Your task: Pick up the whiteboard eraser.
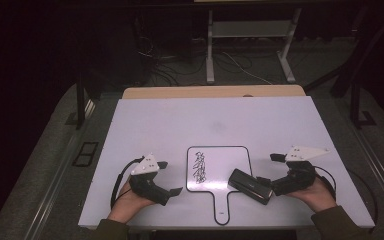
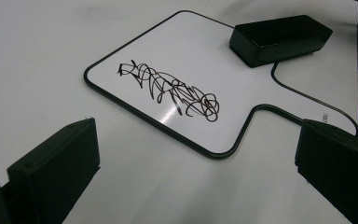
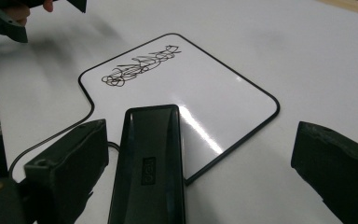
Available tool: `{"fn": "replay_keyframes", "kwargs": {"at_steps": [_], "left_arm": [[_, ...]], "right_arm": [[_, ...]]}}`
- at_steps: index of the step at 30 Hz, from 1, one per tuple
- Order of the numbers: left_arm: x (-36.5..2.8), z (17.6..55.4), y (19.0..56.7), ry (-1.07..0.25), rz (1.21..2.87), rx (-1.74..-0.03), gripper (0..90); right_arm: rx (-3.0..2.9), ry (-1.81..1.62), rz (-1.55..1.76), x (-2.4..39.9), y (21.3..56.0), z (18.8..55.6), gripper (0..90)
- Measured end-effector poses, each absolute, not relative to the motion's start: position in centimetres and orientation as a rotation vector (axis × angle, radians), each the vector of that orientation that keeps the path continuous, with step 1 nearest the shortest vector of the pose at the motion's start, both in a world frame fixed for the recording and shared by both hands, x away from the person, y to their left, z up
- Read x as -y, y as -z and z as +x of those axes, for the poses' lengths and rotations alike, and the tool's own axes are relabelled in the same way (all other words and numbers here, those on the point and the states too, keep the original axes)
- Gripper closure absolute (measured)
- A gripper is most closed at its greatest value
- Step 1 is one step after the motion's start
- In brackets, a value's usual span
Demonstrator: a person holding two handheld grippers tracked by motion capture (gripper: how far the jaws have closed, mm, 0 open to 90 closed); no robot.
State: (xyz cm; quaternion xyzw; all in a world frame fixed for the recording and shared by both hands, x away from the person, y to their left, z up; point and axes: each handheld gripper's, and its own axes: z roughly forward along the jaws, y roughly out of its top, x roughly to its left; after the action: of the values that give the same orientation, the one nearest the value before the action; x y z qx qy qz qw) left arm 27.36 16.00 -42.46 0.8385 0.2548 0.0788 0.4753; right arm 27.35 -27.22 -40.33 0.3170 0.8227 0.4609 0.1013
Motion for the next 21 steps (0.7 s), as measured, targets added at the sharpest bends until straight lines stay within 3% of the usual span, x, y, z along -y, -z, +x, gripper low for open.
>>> {"fn": "replay_keyframes", "kwargs": {"at_steps": [21], "left_arm": [[-16.0,27.4,42.4,-0.192,2.048,-0.611,0.0]], "right_arm": [[-2.536,-1.256,0.851,23.7,39.9,28.8,2.9]]}}
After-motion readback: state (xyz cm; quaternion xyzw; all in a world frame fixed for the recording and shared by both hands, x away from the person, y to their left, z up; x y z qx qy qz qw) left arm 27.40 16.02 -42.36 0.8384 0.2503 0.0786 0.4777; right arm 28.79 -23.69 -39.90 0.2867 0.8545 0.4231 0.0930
